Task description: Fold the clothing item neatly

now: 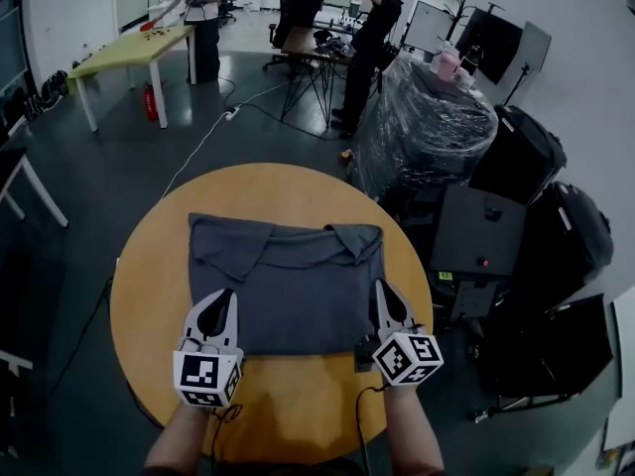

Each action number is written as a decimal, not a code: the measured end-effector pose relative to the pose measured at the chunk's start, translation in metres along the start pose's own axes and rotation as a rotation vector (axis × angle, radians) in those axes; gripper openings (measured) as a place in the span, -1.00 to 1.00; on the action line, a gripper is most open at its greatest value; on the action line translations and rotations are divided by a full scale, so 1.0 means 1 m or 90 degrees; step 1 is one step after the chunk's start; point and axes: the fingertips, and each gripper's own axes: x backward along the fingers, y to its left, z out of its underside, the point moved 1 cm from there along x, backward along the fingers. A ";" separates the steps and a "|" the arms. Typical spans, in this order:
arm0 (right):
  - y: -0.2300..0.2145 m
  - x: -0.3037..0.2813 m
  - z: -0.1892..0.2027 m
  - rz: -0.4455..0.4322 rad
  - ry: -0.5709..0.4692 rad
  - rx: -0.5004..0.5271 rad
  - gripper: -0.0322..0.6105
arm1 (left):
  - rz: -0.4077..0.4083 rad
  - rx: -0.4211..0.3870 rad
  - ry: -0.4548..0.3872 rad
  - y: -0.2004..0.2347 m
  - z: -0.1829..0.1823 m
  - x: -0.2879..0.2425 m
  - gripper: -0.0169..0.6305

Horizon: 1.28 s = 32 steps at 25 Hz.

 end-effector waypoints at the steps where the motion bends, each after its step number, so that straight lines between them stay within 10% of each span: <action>1: 0.014 0.010 -0.006 -0.010 -0.018 -0.011 -0.93 | 0.019 -0.003 -0.005 -0.010 -0.002 0.005 -0.92; 13: 0.087 0.111 -0.010 -0.097 -0.031 0.006 -0.93 | 0.084 0.025 -0.023 -0.103 -0.009 0.098 -0.92; 32: 0.055 0.315 -0.002 -0.157 -0.005 0.073 -0.93 | 0.097 0.031 -0.011 -0.283 0.011 0.225 -0.92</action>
